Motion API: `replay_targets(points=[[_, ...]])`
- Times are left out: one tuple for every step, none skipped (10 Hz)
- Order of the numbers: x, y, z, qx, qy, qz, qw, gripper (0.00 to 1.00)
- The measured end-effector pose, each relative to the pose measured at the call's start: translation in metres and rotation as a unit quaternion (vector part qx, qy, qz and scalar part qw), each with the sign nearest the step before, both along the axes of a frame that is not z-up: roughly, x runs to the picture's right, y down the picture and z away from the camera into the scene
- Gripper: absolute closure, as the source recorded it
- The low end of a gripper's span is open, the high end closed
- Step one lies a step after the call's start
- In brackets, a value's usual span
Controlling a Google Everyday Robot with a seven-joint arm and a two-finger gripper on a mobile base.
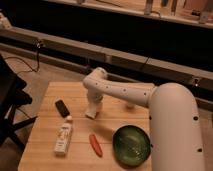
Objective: Wipe the white sponge on the table
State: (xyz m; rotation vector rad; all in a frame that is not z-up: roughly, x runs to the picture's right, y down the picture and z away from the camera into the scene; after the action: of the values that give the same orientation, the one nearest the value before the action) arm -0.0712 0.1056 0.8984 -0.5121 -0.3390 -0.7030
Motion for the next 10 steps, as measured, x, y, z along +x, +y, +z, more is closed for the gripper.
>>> replay_targets(points=[[-0.012,0.006,-0.005,0.001,-0.019,-0.004,0.9998,1.0],[-0.014,0.015,-0.01,-0.001,-0.028,-0.004,0.9996,1.0],[-0.011,0.025,-0.018,-0.006,-0.031,0.006,0.9995,1.0],[-0.002,0.036,-0.025,-0.013,-0.025,0.015,0.9995,1.0],[0.011,0.048,-0.031,-0.024,-0.017,0.027,0.9992,1.0],[0.029,0.059,-0.036,-0.036,-0.008,0.043,0.9984,1.0],[0.049,0.067,-0.04,-0.046,0.004,0.06,0.9971,1.0],[0.071,0.071,-0.042,-0.053,0.02,0.074,0.9956,1.0],[0.094,0.069,-0.042,-0.058,0.037,0.088,0.9937,1.0],[0.112,0.062,-0.039,-0.061,0.05,0.093,0.9925,1.0]])
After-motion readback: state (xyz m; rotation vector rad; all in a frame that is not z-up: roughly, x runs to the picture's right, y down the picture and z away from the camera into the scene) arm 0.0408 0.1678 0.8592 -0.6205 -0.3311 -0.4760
